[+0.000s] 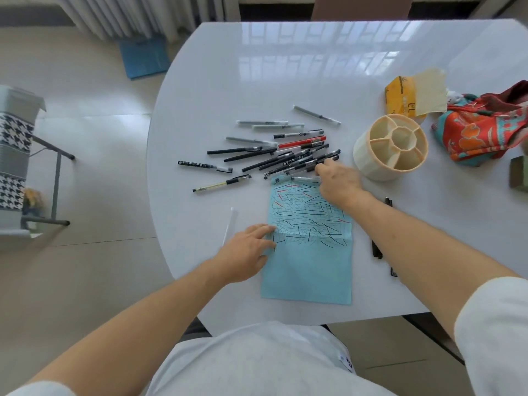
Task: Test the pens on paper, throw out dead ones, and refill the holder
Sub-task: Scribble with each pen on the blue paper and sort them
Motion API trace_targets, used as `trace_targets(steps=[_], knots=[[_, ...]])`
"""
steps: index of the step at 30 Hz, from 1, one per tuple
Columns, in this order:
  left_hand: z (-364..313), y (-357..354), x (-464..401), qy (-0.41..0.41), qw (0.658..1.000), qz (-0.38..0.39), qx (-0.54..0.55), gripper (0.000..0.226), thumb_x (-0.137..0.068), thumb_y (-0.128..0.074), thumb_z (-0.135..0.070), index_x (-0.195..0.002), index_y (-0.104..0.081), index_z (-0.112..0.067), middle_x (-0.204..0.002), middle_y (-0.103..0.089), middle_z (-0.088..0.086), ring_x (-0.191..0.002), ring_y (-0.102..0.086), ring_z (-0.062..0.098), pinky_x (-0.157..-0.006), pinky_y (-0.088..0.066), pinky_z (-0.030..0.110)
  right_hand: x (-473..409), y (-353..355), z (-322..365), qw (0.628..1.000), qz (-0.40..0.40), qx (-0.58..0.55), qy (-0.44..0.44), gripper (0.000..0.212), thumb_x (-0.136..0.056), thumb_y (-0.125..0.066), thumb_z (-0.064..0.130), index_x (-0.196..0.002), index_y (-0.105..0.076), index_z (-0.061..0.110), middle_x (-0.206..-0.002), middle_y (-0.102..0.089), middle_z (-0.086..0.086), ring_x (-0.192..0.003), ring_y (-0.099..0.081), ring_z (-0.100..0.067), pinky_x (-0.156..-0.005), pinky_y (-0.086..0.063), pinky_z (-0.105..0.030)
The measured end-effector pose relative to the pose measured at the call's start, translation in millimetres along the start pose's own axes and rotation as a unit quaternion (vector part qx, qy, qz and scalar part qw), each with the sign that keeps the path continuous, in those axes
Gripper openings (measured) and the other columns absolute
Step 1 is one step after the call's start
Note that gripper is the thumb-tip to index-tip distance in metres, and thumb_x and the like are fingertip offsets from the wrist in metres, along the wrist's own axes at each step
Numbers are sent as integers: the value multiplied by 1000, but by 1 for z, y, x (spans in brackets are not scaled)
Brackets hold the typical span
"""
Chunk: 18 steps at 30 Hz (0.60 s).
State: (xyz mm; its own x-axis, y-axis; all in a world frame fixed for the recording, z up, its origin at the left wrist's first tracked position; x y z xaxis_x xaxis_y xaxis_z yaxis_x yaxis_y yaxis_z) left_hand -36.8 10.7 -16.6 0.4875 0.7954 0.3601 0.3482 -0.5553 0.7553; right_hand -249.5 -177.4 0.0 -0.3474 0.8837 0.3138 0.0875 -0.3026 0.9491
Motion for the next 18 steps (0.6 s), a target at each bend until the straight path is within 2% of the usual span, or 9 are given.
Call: trace_targets(steps=[2,4,5,8,9,11,13,15,18], knots=[[-1,1,-1,6,1000,-2,14,37,-93,-52,-21,-128,-63,-23,-159,-33,0,-147,-25,19,-118,-26,37,13,3,-8,998,-17,-61,4,27,-87,-57,10,-112,-65,16,-108,-59,-4,-91,-62,-30,-71,-47,-35],[-5,6,-4,19,998,-21,53,33,-94,-54,-21,-125,-66,-22,-151,-45,0,-143,-31,18,-118,-23,30,36,7,-16,969,-61,-235,-46,18,-83,-64,12,-99,-69,18,-95,-63,-2,-80,-63,-27,-71,-53,-37],[-9,10,-6,22,997,-40,66,32,-95,-56,-22,-125,-67,-22,-146,-51,-1,-140,-36,16,-116,-24,28,51,7,-18,925,-79,-360,-91,13,-80,-67,14,-92,-70,20,-84,-66,-1,-72,-66,-26,-69,-57,-37],[-29,22,-15,27,992,-74,101,32,-98,-53,-37,-129,-61,-29,-133,-59,-10,-125,-47,7,-106,-36,26,106,1,-8,729,-77,-659,-168,4,-79,-72,15,-81,-71,18,-63,-67,-7,-53,-65,-26,-56,-57,-35],[-39,24,-19,33,989,-62,134,34,-98,-52,-42,-130,-58,-32,-128,-60,-14,-117,-52,3,-101,-42,25,123,-4,-3,687,-69,-702,-174,3,-80,-72,14,-81,-72,17,-63,-67,-10,-52,-64,-26,-54,-57,-34],[-60,24,-26,43,978,-20,205,36,-97,-50,-49,-131,-52,-38,-112,-64,-19,-97,-59,-2,-88,-49,25,154,-15,6,636,-51,-746,-191,3,-82,-71,16,-82,-74,15,-68,-69,-15,-54,-65,-27,-55,-57,-33],[-78,20,-32,42,969,14,244,30,-97,-50,-49,-125,-53,-40,-93,-69,-16,-82,-64,-2,-77,-52,24,178,-27,11,601,-42,-770,-208,11,-85,-70,21,-86,-74,10,-73,-71,-18,-58,-66,-28,-58,-57,-34],[-92,14,-35,23,970,33,241,15,-98,-49,-42,-105,-61,-34,-80,-70,-11,-68,-66,2,-65,-53,25,196,-35,16,589,-35,-779,-213,13,-91,-67,19,-85,-76,12,-76,-72,-20,-62,-67,-28,-61,-57,-34],[-101,5,-34,15,980,47,191,20,-98,-48,-34,-85,-62,-28,-68,-65,-8,-55,-62,6,-59,-54,35,213,-45,17,584,-42,-780,-220,21,-100,-63,12,-83,-76,11,-78,-73,-21,-64,-68,-28,-62,-58,-35]])
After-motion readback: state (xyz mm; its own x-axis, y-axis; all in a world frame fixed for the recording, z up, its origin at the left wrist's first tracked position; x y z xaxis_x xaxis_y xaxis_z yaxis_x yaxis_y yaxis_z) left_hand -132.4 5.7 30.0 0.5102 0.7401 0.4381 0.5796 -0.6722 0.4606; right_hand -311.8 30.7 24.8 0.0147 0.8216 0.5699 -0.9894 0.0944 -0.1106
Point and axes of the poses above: each hand's wrist, its own x-axis away from the middle knuckle, its own y-axis out of the back of the hand, z = x × y, the point moved 3 cm from there along -x, towards the middle knuckle
